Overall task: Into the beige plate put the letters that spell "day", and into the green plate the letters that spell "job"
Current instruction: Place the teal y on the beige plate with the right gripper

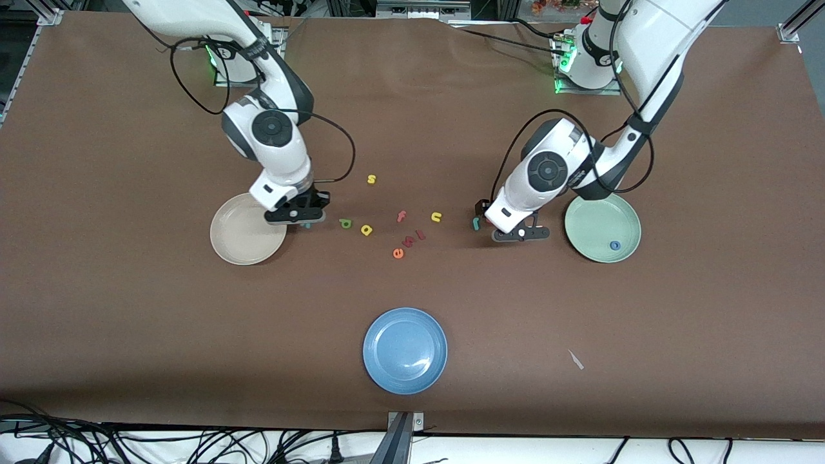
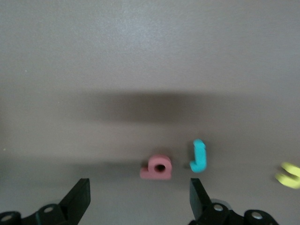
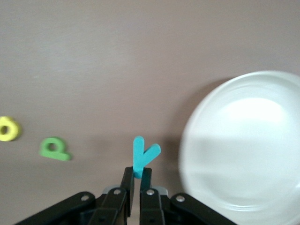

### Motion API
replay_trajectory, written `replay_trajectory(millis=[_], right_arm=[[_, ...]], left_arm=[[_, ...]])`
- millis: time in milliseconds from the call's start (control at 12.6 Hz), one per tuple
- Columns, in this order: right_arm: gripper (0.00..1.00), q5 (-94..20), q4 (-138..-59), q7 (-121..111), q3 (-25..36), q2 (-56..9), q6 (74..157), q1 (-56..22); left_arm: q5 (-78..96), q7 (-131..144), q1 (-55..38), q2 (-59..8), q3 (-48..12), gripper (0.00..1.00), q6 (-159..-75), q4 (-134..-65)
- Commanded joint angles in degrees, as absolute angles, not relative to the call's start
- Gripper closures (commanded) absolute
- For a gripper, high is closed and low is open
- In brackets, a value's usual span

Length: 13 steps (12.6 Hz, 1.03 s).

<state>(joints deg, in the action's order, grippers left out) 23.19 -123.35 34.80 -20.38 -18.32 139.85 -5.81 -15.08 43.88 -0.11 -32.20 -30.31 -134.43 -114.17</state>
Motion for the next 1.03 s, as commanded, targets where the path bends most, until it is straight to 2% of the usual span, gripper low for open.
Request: replay_trajectory(millis=[0, 238, 397, 556, 794, 953], right_arm=[[1.00, 20.8, -125.3, 23.1, -20.7, -13.2, 136.1, -0.2], [1.00, 20.6, -126.3, 20.3, -20.7, -13.1, 136.2, 2.0], [0.85, 19.9, -126.3, 20.4, -20.7, -13.4, 136.3, 2.1], [0.57, 17.6, -126.2, 21.1, -20.8, -13.5, 136.5, 2.0], [0.56, 16.8, -125.9, 23.5, -21.7, -14.1, 136.8, 1.8], [0.56, 16.7, -123.9, 30.8, -24.2, -16.8, 138.2, 0.3]], left_arm=[[-19.2, 48.2, -0.1, -35.0, -30.4, 0.06, -138.2, -113.5], [-19.2, 48.6, 0.0, -35.9, -30.4, 0.09, -139.3, -113.6], [-19.2, 48.6, 0.0, -35.9, -30.4, 0.10, -139.2, -114.1], [-19.2, 48.4, 0.3, -35.9, -30.4, 0.10, -139.1, -114.7], [-19.2, 47.6, 0.8, -35.9, -30.4, 0.11, -139.0, -115.3], [-19.3, 47.5, 1.0, -35.9, -30.4, 0.11, -139.0, -115.3]])
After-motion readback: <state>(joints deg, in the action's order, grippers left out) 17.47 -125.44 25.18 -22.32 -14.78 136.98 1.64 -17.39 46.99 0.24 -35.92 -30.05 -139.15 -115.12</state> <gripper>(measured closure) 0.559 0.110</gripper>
